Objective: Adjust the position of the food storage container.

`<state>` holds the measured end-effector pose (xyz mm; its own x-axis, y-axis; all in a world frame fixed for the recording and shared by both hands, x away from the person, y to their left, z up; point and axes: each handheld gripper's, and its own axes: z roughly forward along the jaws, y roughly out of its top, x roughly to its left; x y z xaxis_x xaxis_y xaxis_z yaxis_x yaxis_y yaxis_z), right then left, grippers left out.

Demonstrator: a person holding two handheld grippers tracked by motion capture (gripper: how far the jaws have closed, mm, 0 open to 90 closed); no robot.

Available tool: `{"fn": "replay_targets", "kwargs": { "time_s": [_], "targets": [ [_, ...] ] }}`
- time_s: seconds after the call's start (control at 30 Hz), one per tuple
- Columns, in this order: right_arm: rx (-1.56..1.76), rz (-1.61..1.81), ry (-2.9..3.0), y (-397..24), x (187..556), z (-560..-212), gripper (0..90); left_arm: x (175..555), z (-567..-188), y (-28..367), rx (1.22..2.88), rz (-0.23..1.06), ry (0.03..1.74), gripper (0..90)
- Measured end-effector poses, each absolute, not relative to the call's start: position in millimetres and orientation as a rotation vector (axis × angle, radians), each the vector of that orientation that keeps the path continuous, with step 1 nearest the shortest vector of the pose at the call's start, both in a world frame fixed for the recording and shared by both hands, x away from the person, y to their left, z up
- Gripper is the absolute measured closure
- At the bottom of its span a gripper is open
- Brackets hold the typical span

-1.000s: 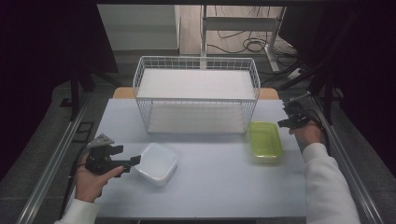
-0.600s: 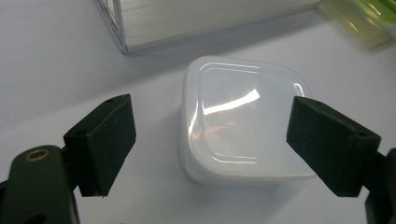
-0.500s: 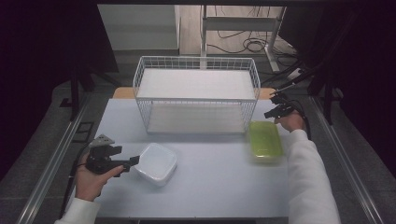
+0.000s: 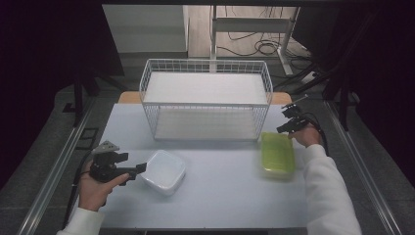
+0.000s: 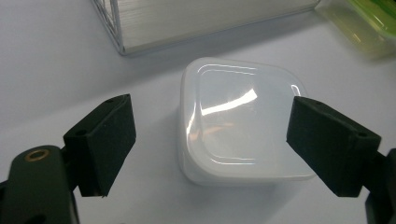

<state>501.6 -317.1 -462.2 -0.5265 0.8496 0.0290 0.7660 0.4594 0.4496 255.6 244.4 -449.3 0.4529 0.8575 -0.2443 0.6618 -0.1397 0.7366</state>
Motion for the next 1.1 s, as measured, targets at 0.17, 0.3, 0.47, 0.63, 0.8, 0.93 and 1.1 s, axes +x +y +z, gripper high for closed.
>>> {"fn": "replay_targets", "kwargs": {
  "time_s": [0.17,0.3,0.47,0.63,0.8,0.93,1.1],
  "targets": [
    [1.377,0.621,2.535,-315.2,484.8,-465.8,89.1,254.9,-448.4,244.9,1.869,0.294,1.278,15.3],
    [1.347,0.617,2.556,-310.5,471.4,-466.5,89.1,253.6,-447.4,244.9,1.865,0.291,1.274,15.3],
    [1.329,0.605,2.573,-306.9,459.4,-466.9,89.1,252.7,-447.2,243.3,1.870,0.288,1.271,15.3],
    [1.302,0.610,2.559,-308.3,452.5,-464.2,89.0,252.0,-446.0,243.6,1.866,0.292,1.268,15.3],
    [1.337,0.658,2.486,-323.8,443.6,-453.5,89.1,252.0,-446.4,243.4,1.871,0.296,1.269,15.3],
    [1.395,0.662,2.434,-343.9,428.6,-446.5,89.0,252.4,-446.8,243.1,1.871,0.297,1.272,15.3],
    [1.446,0.609,2.428,-359.2,406.1,-451.2,89.0,253.1,-447.1,241.9,1.871,0.291,1.271,15.3]
  ]
}}
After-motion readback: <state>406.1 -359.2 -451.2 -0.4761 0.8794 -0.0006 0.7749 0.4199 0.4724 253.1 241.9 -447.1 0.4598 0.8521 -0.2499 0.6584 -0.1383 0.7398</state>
